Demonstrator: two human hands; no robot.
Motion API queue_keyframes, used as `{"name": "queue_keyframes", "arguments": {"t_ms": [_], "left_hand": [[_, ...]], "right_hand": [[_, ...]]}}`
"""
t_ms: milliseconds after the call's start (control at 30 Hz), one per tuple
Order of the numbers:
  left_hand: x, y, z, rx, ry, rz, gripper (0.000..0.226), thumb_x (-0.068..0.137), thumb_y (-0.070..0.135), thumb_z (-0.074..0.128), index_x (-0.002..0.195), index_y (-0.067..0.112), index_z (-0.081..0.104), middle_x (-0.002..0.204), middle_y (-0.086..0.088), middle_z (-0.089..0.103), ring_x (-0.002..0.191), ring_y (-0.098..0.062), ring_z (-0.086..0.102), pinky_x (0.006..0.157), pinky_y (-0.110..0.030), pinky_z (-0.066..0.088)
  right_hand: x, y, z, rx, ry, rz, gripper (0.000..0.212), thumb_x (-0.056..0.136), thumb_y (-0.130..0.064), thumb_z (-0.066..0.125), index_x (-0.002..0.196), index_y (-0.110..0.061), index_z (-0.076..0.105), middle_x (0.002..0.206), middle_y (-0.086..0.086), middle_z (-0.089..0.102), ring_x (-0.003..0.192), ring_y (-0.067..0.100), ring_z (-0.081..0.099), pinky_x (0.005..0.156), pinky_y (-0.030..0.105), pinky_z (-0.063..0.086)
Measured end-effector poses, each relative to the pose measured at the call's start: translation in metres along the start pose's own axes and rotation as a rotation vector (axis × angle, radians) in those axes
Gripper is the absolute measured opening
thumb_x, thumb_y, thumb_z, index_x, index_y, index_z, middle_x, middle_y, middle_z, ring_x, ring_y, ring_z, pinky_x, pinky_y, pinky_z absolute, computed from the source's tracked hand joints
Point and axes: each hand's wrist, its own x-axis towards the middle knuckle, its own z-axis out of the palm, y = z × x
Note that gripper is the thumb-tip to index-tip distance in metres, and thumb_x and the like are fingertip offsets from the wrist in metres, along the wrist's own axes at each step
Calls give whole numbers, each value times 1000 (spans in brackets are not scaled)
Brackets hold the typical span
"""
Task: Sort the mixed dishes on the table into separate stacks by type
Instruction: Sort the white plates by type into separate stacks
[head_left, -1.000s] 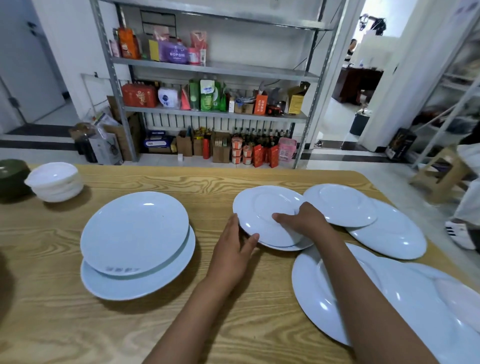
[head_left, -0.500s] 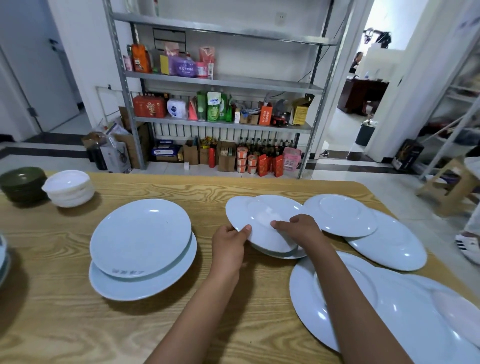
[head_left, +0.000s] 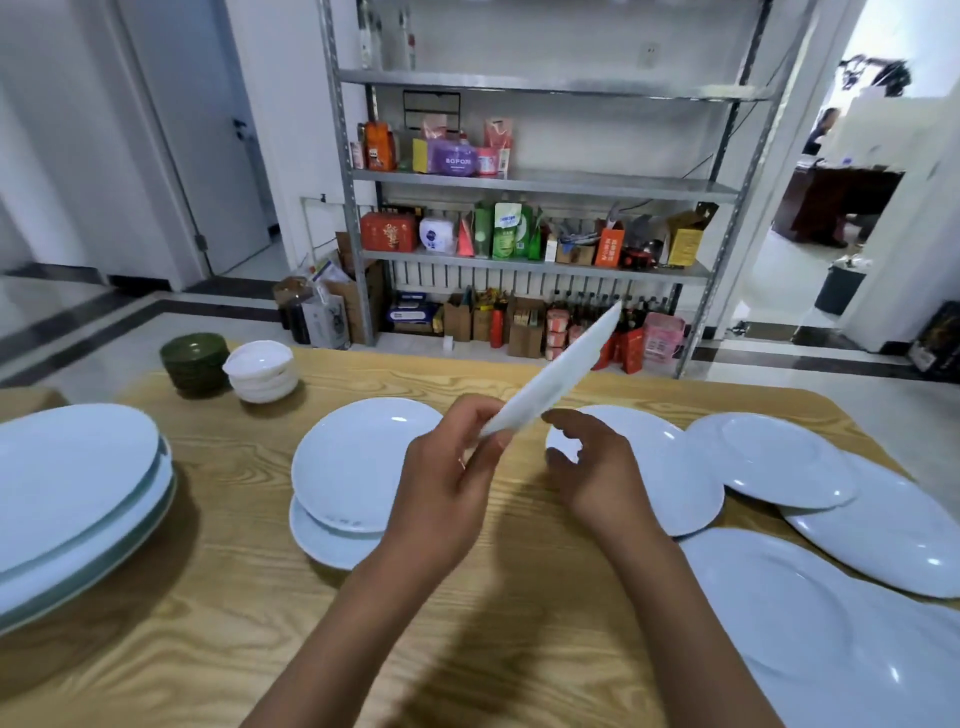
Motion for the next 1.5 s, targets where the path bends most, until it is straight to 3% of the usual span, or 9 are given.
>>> {"name": "queue_keyframes", "arguments": {"t_ms": [100, 300, 433, 667, 867, 1033, 1200, 1367, 1500], "left_hand": [[-15, -10, -38, 272, 27, 182, 20, 94, 14, 54, 107, 27, 62, 100, 25, 64, 96, 12, 55, 80, -4, 38], [-46, -63, -91, 594, -13, 277, 30, 90, 14, 45, 114, 13, 63, 120, 1, 65, 110, -15, 58, 98, -20, 39], [-66, -89, -105, 731, -94, 377, 43, 77, -2, 47, 117, 13, 52, 111, -10, 69, 101, -22, 58, 88, -31, 44], [-85, -106, -109, 733, -187, 297, 35, 81, 16, 46, 115, 17, 52, 106, -8, 71, 94, -23, 65, 88, -27, 41], [-88, -115, -108, 780, -290, 241, 28, 82, 18, 43, 106, 16, 56, 108, -2, 70, 105, -19, 64, 108, -19, 21], [-86, -115, -105, 826, -369, 153, 33, 82, 21, 41, 110, 17, 57, 107, 1, 70, 110, -20, 64, 106, -26, 26], [-78, -94, -91, 807, -345, 181, 39, 80, 33, 44, 111, 16, 62, 107, 2, 70, 113, -19, 60, 106, -29, 29], [-63, -74, -53, 733, -358, 296, 39, 83, 32, 43, 114, 14, 60, 111, 2, 68, 122, -20, 55, 106, -33, 37], [-51, -66, -17, 663, -378, 383, 29, 86, 23, 48, 113, 15, 56, 113, 1, 65, 123, -21, 52, 104, -36, 41]], "right_hand": [[-6, -10, 32, -191, -131, -13, 43, 92, -12, 53, 133, -25, 55, 138, -5, 54, 128, 16, 48, 105, 28, 36], [-46, -1, 80, -285, -269, -135, 29, 74, -16, 48, 96, -19, 67, 99, 8, 68, 94, 30, 63, 73, 33, 48], [-59, 11, 89, -358, -212, -114, 35, 72, -10, 51, 104, -15, 65, 103, 6, 66, 101, 28, 59, 85, 36, 48], [-66, 26, 94, -328, -165, -174, 6, 81, -14, 51, 76, -16, 51, 83, 0, 57, 86, 21, 54, 72, 32, 40], [-73, 33, 95, -230, -120, -202, 11, 85, -10, 57, 93, -9, 64, 98, 2, 64, 97, 20, 56, 83, 34, 47], [-76, 35, 92, -125, -153, -137, 20, 86, -12, 56, 104, -15, 64, 103, -5, 61, 102, 14, 55, 87, 28, 46], [-71, 35, 66, -96, 113, -70, 40, 85, -7, 52, 122, -21, 59, 122, -5, 57, 117, 11, 49, 97, 30, 43], [-54, 50, 40, -453, 50, 126, 60, 86, -8, 48, 145, -11, 38, 153, 5, 37, 147, 23, 20, 120, 44, 10], [-48, 58, 36, -587, -11, 311, 54, 92, -13, 40, 144, -24, 36, 149, -10, 39, 149, 19, 10, 113, 63, -3]]}}
